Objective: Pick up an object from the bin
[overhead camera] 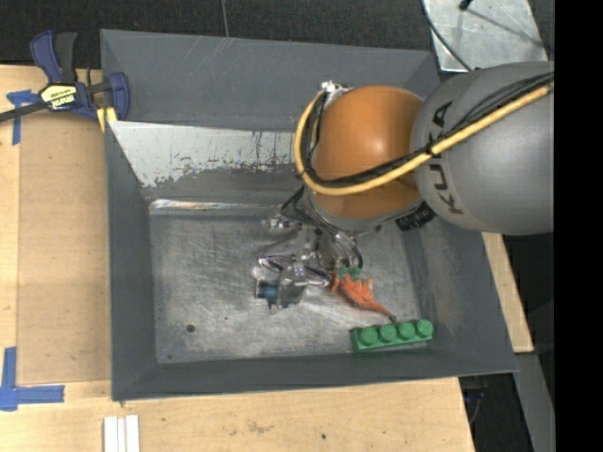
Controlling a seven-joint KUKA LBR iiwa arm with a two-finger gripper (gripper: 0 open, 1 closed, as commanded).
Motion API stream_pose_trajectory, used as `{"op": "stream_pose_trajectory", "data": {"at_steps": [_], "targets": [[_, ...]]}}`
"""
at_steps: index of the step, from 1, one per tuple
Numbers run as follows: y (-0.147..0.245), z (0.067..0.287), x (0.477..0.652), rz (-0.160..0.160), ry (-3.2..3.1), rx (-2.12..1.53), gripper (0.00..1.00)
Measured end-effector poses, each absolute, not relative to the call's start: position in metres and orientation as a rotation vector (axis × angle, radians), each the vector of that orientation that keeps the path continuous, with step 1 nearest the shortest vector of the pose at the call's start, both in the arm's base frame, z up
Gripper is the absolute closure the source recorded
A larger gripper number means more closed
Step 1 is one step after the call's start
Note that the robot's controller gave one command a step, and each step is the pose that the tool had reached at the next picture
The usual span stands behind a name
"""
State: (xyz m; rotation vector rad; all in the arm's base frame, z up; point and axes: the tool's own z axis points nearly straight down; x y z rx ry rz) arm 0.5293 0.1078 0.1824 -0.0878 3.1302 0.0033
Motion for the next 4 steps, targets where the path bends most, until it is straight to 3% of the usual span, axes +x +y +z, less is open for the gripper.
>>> {"op": "stream_pose_trajectory", "data": {"at_steps": [1, 2, 3, 4], "targets": [[0.084, 0.135, 0.503, 0.0, 3.119, -0.352, 0.0], [0.067, 0.087, 0.526, 0.002, 3.13, -0.19, 0.0], [0.07, 0.077, 0.56, 0.003, 3.087, -0.421, 1.0], [0.07, 0.077, 0.56, 0.003, 3.087, -0.421, 1.0]]}}
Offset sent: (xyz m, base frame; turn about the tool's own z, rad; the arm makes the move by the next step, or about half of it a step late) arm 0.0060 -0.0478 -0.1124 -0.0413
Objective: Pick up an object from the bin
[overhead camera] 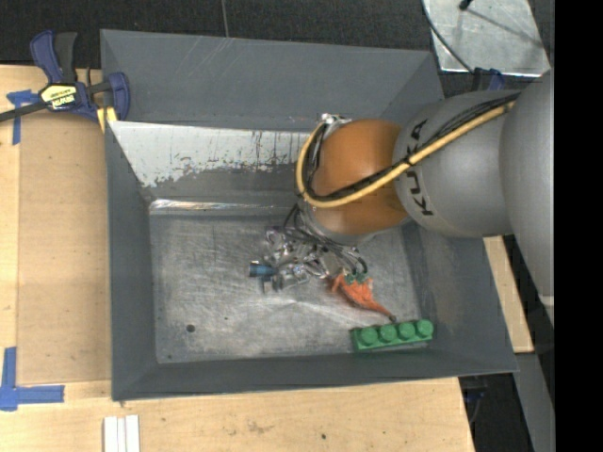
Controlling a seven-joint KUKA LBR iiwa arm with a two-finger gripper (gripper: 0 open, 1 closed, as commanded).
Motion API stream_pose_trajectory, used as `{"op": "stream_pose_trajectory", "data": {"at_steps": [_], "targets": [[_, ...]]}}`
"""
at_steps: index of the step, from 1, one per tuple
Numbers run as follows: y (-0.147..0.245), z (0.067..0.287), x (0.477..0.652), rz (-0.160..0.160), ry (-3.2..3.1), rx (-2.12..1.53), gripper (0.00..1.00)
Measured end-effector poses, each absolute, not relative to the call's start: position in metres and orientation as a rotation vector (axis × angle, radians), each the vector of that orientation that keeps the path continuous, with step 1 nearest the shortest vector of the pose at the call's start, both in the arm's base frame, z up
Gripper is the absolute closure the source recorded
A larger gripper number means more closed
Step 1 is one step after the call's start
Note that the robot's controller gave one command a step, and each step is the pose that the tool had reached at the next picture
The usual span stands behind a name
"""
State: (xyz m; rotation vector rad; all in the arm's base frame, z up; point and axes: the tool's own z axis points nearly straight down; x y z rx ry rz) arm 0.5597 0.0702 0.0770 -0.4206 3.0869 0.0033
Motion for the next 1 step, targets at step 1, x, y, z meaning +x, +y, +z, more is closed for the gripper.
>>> {"op": "stream_pose_trajectory", "data": {"at_steps": [1], "targets": [[0.0737, 0.2658, 0.5796, 0.0, 3.112, -0.397, 1.0]]}}
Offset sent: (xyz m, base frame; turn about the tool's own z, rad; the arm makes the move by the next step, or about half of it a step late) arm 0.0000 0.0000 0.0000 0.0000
